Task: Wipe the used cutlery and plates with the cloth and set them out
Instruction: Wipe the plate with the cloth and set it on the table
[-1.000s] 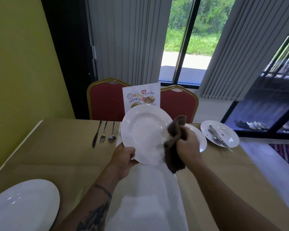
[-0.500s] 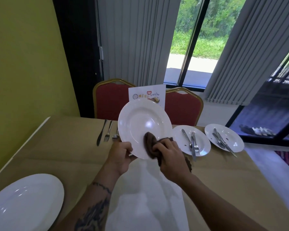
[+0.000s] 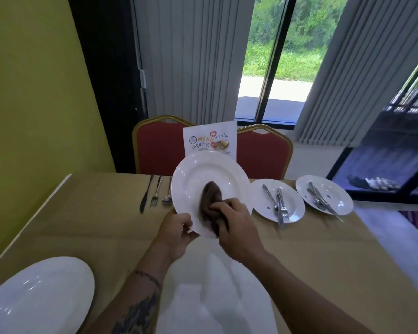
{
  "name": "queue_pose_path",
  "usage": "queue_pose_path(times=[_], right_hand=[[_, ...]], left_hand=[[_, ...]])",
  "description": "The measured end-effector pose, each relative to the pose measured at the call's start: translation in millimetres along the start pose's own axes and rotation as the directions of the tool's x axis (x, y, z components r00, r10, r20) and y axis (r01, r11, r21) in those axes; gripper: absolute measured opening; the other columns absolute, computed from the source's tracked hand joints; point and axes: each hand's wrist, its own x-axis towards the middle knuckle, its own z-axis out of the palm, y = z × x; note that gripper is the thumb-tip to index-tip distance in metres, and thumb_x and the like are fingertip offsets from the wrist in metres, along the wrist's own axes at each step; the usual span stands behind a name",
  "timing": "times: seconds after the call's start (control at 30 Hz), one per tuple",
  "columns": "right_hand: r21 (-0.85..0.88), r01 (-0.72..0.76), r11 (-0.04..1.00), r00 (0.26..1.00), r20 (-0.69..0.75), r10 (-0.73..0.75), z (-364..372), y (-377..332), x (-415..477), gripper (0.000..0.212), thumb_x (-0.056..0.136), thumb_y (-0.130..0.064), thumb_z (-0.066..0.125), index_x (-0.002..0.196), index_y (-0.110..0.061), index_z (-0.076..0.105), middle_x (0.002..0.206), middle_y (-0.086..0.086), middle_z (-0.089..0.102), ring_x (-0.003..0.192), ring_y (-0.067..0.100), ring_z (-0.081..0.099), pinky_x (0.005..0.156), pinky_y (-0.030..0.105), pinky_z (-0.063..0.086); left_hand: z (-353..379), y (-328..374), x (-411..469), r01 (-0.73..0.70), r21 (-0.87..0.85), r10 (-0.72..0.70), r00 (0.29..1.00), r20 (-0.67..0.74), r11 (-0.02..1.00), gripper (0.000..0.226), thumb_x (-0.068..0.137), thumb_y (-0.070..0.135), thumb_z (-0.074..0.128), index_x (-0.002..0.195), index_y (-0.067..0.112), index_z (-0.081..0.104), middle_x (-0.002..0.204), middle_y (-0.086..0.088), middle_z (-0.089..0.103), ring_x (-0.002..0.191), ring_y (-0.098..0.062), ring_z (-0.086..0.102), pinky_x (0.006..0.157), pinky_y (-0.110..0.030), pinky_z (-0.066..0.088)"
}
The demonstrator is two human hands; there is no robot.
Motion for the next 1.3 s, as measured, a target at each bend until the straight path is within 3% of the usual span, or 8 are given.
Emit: queue_pose_path(times=[0.17,0.33,0.6,0.77,0.93,1.03,1.13,1.3], right_hand=[[-0.131,0.055,0.99,0.986,0.166,-0.033,-6,12,5,0.041,0.085,-0.017,0.049,0.118,-0.025,0.072,0.118,-0.003,0.063,0.105,0.022,0.052,0.085,0.031,0.043],[-0.333,-0.06,0.941,0.995,0.05,0.081,-13,31,25,0.032,0.084,-0.018,0.059,0.112,-0.02,0.073,0.114,0.005,0.06,0.109,0.029,0.051,0.085,0.04,0.052],[0.041,-0.076,0.996,0.997,0.03,0.075,3,-30,61,0.039,0.09,-0.015,0.057,0.128,-0.022,0.058,0.127,0.003,0.051,0.109,0.021,0.052,0.1,0.037,0.047],[0.105,0.107,0.989,0.943,0.304,-0.134,35,-68,42,0.045,0.079,-0.034,0.071,0.123,-0.023,0.063,0.119,0.0,0.06,0.104,0.017,0.056,0.091,0.029,0.051],[-0.088,0.178,0.98,0.869,0.481,-0.115,51,-69,38,0.049,0.082,-0.01,0.058,0.13,-0.019,0.059,0.119,0.005,0.054,0.106,0.025,0.052,0.086,0.037,0.053],[-0.22,0.107,0.97,0.868,0.495,0.016,55,-58,40,0.05,0.084,-0.012,0.061,0.132,-0.023,0.055,0.121,0.002,0.051,0.104,0.02,0.05,0.087,0.034,0.054],[-0.223,-0.004,0.975,0.876,0.469,0.111,52,-50,41,0.044,0.086,-0.009,0.059,0.128,-0.022,0.056,0.116,0.003,0.052,0.097,0.019,0.053,0.083,0.034,0.055],[-0.1,-0.134,0.986,0.869,0.467,0.166,39,-41,50,0.036,0.085,0.002,0.054,0.114,-0.02,0.06,0.103,0.007,0.054,0.077,0.025,0.059,0.062,0.035,0.053]], left_hand=[[-9,5,-4,-0.011,-0.039,0.011,1.0,0.013,0.999,0.05,0.084,-0.013,0.035,0.114,0.013,0.065,0.115,-0.019,0.063,0.101,-0.038,0.057,0.083,-0.05,0.056],[-24,3,-12,0.076,-0.057,-0.075,0.997,0.024,0.996,0.04,0.082,-0.008,0.041,0.107,0.011,0.067,0.105,-0.013,0.06,0.093,-0.034,0.052,0.079,-0.047,0.056],[-37,6,-19,0.119,0.047,-0.123,0.988,0.098,0.992,0.056,0.06,0.004,0.055,0.113,0.014,0.068,0.106,-0.012,0.065,0.094,-0.034,0.055,0.081,-0.047,0.056],[-64,25,-18,0.024,-0.023,-0.025,0.999,-0.021,0.999,0.05,0.075,0.0,0.047,0.121,0.01,0.064,0.102,-0.016,0.068,0.086,-0.031,0.061,0.072,-0.04,0.053],[-101,47,-19,-0.1,-0.051,0.09,0.982,-0.165,0.994,0.043,0.084,-0.006,0.04,0.116,0.011,0.063,0.101,-0.014,0.064,0.086,-0.03,0.058,0.074,-0.041,0.052],[-120,56,-18,-0.161,-0.125,0.121,0.953,-0.276,0.979,0.03,0.09,-0.003,0.044,0.108,0.011,0.064,0.103,-0.013,0.062,0.094,-0.031,0.056,0.089,-0.05,0.051],[-139,60,-14,-0.217,-0.224,0.12,0.917,-0.38,0.95,0.02,0.092,-0.003,0.045,0.097,0.006,0.062,0.103,-0.014,0.061,0.1,-0.031,0.055,0.076,-0.041,0.058],[-174,61,9,-0.294,-0.427,0.059,0.874,-0.483,0.855,0.025,0.093,-0.002,0.048,0.114,0.007,0.058,0.122,-0.016,0.059,0.119,-0.035,0.054,0.09,-0.041,0.053]])
